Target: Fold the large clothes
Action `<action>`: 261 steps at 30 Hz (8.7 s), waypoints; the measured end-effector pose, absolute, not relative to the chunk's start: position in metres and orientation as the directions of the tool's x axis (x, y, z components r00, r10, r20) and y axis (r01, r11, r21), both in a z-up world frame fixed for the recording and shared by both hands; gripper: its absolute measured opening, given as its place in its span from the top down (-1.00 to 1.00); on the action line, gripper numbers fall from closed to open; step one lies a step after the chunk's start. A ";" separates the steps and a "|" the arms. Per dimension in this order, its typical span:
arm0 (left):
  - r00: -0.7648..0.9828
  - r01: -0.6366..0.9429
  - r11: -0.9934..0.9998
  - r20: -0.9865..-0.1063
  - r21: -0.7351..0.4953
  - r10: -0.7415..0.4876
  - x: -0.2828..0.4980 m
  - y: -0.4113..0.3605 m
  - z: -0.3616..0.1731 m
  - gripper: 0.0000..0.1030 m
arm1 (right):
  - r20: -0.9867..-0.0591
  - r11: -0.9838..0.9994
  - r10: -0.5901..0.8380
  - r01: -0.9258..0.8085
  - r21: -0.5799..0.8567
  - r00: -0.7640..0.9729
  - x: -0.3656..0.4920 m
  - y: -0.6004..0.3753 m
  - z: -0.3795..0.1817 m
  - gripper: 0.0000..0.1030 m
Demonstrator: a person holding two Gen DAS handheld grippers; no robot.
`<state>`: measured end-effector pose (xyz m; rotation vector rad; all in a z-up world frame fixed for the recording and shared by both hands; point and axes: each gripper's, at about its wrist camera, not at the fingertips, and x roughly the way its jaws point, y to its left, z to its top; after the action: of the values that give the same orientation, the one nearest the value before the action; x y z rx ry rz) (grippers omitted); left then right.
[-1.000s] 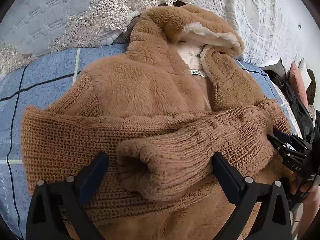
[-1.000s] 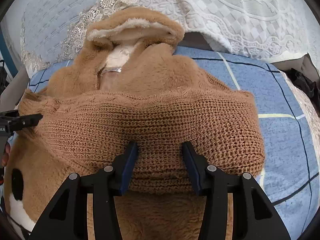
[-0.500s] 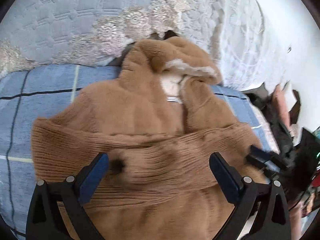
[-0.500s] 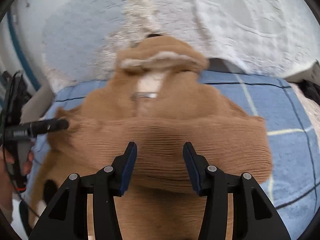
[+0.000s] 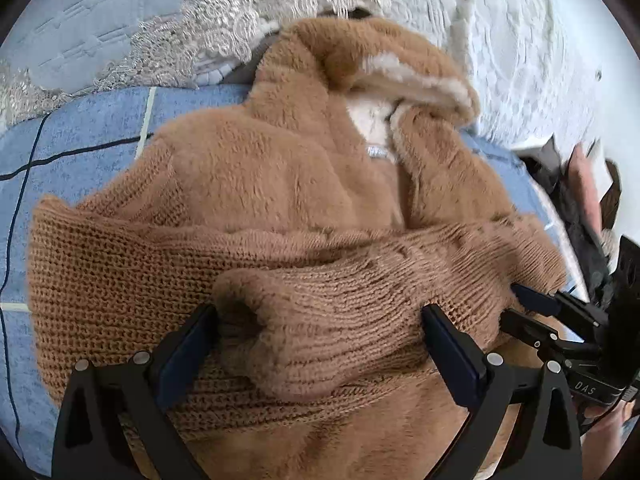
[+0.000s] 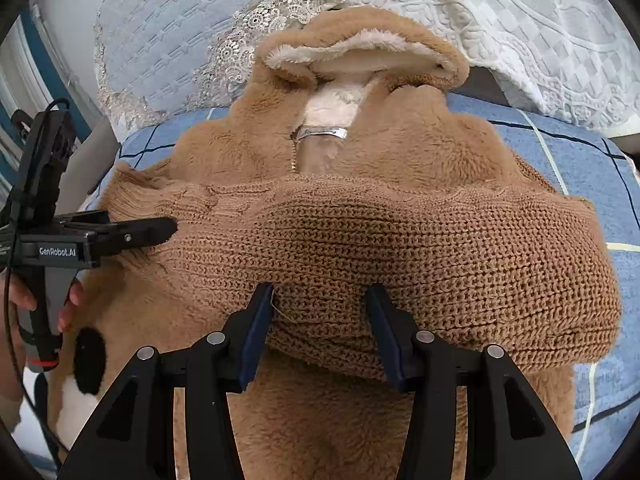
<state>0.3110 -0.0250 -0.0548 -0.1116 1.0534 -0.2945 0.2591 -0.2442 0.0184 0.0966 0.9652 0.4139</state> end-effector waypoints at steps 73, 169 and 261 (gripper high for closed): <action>0.603 0.239 0.924 -0.701 -0.298 -0.382 0.330 -0.024 -0.013 -0.97 | -0.388 0.664 0.572 -0.131 0.736 0.723 0.400 -0.257 0.098 0.68; 0.633 0.202 0.897 -0.647 -0.393 -0.425 0.110 0.113 -0.013 -0.98 | -0.799 0.938 0.245 -0.342 0.052 0.549 0.245 -0.148 0.049 0.02; 0.385 0.099 0.942 -0.861 -0.321 -0.334 0.042 0.064 -0.105 -0.49 | -0.782 0.851 0.434 0.083 0.519 0.447 0.009 -0.376 -0.021 -0.24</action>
<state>0.0421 0.0644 -0.1046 -0.2314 1.1453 -0.2787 0.0094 -0.3764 -0.0209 0.5355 1.0988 0.2307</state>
